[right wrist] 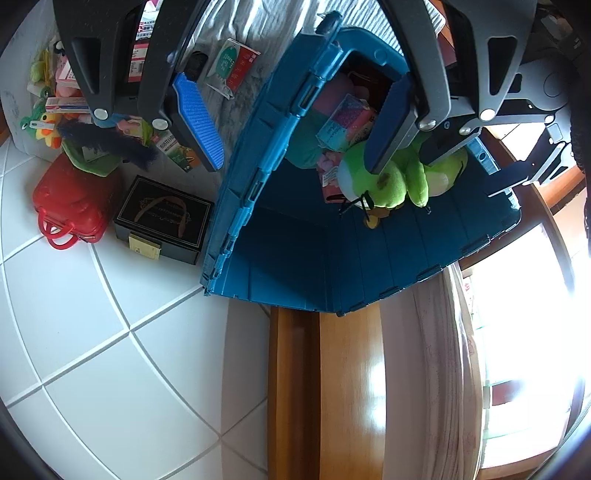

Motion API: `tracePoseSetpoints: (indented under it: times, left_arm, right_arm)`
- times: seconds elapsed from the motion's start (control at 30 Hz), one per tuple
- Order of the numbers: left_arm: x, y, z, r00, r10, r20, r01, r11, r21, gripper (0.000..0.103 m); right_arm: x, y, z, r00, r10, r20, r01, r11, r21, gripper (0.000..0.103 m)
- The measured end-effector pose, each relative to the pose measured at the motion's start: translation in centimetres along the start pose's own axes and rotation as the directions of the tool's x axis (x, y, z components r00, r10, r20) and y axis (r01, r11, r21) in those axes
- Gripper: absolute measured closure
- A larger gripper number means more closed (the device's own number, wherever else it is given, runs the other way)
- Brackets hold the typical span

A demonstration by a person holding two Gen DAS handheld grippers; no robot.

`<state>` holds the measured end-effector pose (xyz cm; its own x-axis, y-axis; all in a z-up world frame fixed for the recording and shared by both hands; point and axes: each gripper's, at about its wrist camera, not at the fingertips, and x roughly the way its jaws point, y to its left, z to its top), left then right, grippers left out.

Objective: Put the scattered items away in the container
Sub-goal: 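Open both grippers to drop the green plush into the crate, then withdraw both grippers and move toward the white-and-green box on the sheet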

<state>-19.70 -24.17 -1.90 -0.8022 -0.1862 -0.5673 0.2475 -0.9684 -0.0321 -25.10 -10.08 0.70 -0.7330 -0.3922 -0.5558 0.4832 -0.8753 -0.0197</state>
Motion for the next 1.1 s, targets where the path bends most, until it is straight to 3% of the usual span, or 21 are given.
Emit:
tracePoseSetpoints:
  times: [0.5, 0.8, 1.1]
  left_arm:
    - [-4.1, -14.5, -2.2, 0.998, -0.055, 0.018, 0.053, 0.995, 0.084, 0.017]
    - [-6.2, -23.9, -6.5, 0.997, -0.081, -0.020, 0.082, 0.990, 0.115, 0.017]
    - [-7.4, -29.8, -11.6, 0.992, -0.102, -0.078, 0.111, 0.985, 0.134, 0.017]
  right_arm:
    - [-7.8, -12.3, -4.9, 0.998, -0.056, 0.027, 0.054, 0.995, 0.085, 0.024]
    - [-12.8, -20.5, -10.2, 0.997, -0.071, 0.008, 0.070, 0.991, 0.114, 0.024]
    - [-16.1, -27.0, -16.7, 0.995, -0.088, -0.046, 0.095, 0.979, 0.179, 0.024]
